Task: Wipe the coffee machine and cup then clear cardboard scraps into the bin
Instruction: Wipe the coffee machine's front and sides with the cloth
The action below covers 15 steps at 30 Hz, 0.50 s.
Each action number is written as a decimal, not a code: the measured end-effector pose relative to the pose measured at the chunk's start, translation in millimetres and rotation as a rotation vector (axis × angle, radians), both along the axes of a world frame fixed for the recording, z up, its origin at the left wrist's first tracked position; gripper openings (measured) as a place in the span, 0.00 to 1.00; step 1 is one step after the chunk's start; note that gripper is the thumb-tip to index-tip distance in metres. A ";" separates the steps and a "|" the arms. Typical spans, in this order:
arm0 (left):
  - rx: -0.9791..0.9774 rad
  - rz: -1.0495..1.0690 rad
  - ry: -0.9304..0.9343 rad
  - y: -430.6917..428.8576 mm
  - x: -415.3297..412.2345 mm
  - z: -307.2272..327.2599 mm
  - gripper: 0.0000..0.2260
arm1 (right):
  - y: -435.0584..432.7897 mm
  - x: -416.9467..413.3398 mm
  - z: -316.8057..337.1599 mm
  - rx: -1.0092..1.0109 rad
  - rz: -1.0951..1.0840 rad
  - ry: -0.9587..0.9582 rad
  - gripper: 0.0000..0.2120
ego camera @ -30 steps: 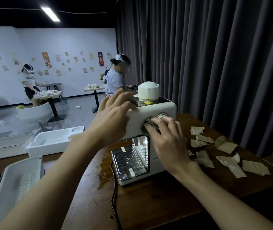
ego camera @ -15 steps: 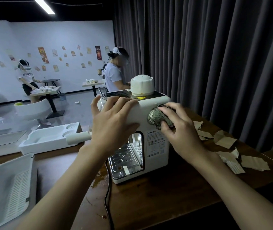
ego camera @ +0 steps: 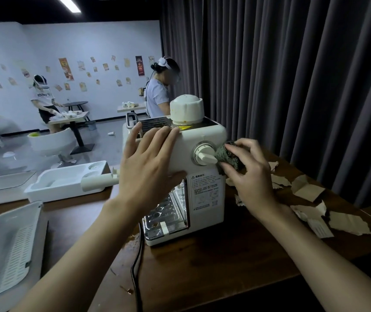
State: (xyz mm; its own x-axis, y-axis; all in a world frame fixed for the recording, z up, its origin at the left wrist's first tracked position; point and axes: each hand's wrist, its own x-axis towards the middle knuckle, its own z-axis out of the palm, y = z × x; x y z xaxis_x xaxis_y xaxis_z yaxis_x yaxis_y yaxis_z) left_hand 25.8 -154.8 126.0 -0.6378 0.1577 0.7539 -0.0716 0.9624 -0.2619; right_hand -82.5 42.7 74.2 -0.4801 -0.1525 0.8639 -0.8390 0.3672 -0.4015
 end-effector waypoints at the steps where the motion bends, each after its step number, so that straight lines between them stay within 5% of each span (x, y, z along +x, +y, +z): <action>1: 0.000 -0.005 0.011 -0.3 -1.1 -0.7 0.38 | 0.7 -0.6 -6.3 -0.004 -0.002 -0.006 0.20; 8: -0.016 -0.036 0.055 -5.8 -5.6 -5.9 0.37 | -17.6 9.8 -33.0 -0.160 -0.096 0.007 0.17; 15: -0.056 -0.089 0.016 -14.2 -3.8 -3.9 0.39 | -43.5 37.2 -58.0 -0.031 -0.062 0.010 0.18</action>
